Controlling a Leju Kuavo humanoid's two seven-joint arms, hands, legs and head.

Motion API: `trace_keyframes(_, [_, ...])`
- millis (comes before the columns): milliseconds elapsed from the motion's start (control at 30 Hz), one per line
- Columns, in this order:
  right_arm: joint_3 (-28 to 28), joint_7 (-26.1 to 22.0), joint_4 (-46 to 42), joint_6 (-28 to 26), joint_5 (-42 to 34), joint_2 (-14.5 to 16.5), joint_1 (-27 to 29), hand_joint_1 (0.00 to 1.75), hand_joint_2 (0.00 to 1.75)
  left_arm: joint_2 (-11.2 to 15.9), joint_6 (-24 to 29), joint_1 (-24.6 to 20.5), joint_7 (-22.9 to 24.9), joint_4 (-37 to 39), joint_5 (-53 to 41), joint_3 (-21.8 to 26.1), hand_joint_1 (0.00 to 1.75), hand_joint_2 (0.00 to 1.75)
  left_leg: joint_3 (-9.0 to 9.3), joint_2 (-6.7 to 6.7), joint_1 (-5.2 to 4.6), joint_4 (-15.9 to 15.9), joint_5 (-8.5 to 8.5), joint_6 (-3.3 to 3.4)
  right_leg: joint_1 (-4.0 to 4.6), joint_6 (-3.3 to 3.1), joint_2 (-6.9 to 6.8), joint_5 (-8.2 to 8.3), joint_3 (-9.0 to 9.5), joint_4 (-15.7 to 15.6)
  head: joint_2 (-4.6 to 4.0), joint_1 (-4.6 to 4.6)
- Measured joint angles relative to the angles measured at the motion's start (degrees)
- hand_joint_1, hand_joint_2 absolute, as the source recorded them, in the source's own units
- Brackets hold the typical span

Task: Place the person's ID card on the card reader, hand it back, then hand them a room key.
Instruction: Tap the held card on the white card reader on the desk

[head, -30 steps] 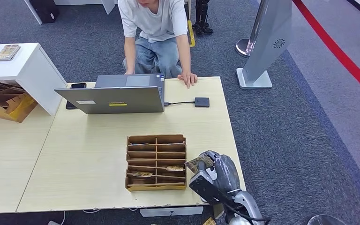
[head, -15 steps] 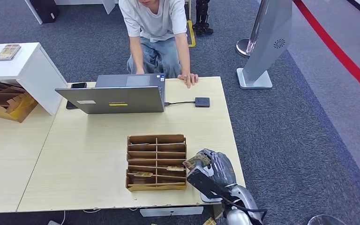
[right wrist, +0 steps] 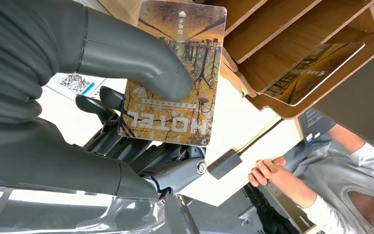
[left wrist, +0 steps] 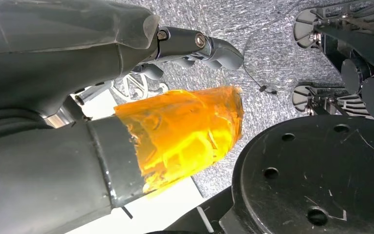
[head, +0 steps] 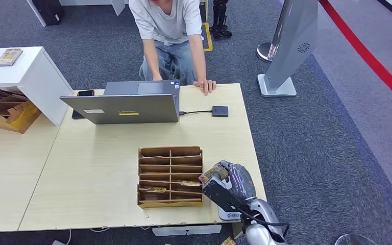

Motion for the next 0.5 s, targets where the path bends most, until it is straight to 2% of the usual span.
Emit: trace_keyframes(500, [-1.44, 0.53, -0.86, -0.58, 0.81, 0.07, 0.73, 1.75, 1.75, -0.52, 0.36, 0.6, -0.25, 0.02, 3.41, -0.31, 0.0, 0.0, 0.01, 0.01, 0.0, 0.01, 0.0, 0.0, -0.01, 0.0, 0.0, 0.0, -0.01, 0.0, 0.0, 0.0])
